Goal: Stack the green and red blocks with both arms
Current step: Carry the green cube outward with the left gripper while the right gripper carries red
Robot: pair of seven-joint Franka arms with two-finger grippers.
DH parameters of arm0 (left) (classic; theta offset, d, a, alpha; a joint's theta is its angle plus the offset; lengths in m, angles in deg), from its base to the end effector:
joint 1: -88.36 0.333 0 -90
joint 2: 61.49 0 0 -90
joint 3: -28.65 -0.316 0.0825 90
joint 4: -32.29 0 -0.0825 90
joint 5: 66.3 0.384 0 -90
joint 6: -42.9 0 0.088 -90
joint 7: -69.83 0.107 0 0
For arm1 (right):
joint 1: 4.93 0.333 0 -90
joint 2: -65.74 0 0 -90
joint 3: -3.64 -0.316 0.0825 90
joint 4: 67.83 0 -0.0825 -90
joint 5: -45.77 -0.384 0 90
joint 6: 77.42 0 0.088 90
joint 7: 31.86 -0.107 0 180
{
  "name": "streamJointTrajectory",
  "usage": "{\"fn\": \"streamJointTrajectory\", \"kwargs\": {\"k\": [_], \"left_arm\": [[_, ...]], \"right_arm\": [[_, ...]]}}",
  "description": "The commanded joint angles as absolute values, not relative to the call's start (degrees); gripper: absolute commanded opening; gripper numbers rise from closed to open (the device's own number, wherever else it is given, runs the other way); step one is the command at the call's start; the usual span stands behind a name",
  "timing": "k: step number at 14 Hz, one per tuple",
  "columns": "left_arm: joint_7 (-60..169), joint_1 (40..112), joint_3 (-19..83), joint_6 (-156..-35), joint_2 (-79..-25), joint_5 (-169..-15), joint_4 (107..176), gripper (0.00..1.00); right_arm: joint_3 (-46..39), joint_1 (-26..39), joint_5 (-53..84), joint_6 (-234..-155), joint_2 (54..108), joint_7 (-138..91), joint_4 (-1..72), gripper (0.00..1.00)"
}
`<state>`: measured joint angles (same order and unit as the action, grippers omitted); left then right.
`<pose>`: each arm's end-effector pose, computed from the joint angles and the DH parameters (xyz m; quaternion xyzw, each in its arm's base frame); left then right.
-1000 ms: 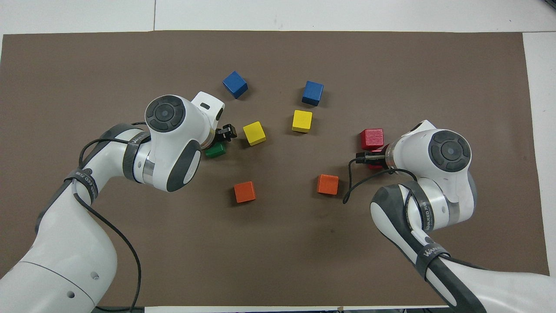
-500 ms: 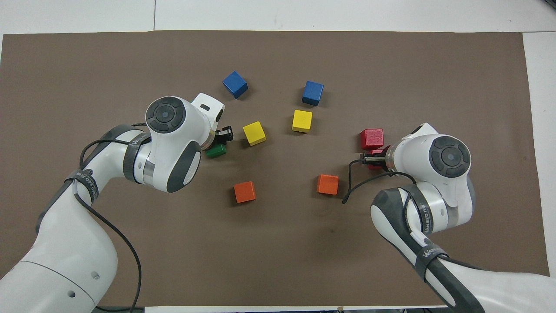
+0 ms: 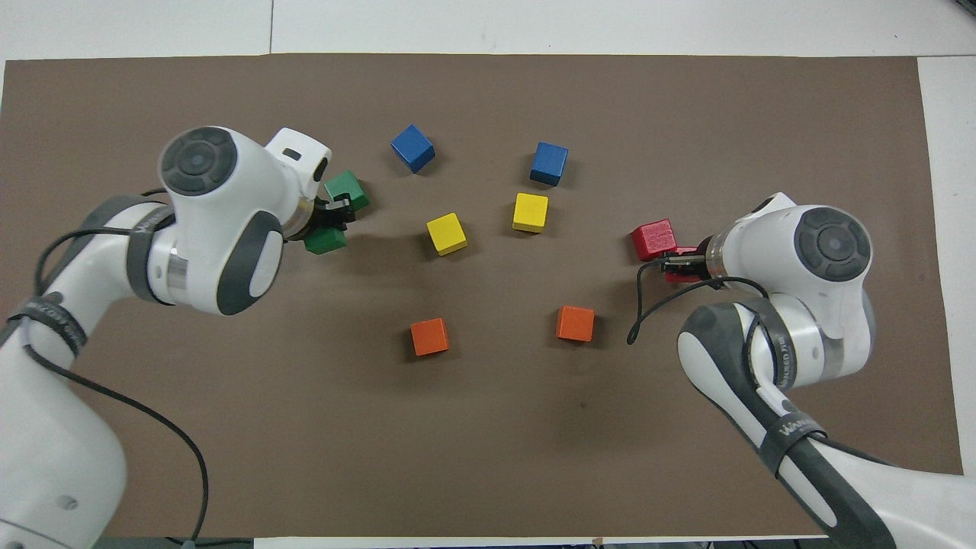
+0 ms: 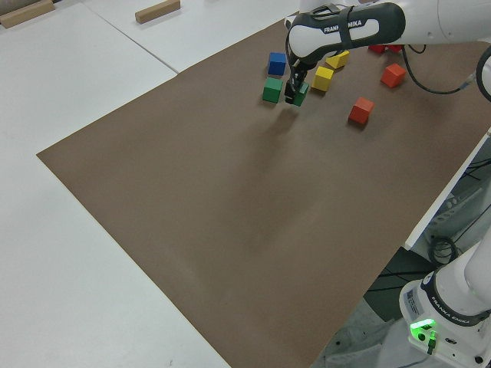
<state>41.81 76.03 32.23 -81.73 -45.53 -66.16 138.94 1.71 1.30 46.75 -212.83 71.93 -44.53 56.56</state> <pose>0.6025 -0.1694 0.3732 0.9942 0.1061 0.0138 0.0137 0.5525 0.0788 0.3519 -0.9985 0.0337 -0.0423 0.0033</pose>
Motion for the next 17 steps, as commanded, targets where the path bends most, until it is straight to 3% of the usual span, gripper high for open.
{"fn": "streamJointTrajectory", "kwargs": {"k": [1,5,8,13,17], "left_arm": [[53.79,84.11,32.6,-76.29,-50.76,-66.04,140.66,0.0],[72.69,96.07,32.69,-77.24,-52.08,-66.04,143.64,0.0],[79.32,101.71,32.69,-85.21,-54.01,-66.13,151.27,0.0],[79.33,103.13,32.6,-93.41,-52.7,-66.13,155.95,0.0],[84.94,103.65,32.6,-97.8,-49.36,-66.13,155.96,0.0]], "right_arm": [[1.35,-3.77,46.47,-210.13,71.89,-37.35,52.67,0.06],[1.35,-10.8,46.38,-210.75,71.98,-27.58,53.28,0.06],[1.35,-12.75,46.29,-215.21,72.33,-24.49,56.34,0.06],[1.35,-12.75,46.29,-221.19,72.95,-23.17,60.39,0.08],[1.35,-14.24,46.29,-222.53,72.95,-21.5,61.8,0.1]]}}
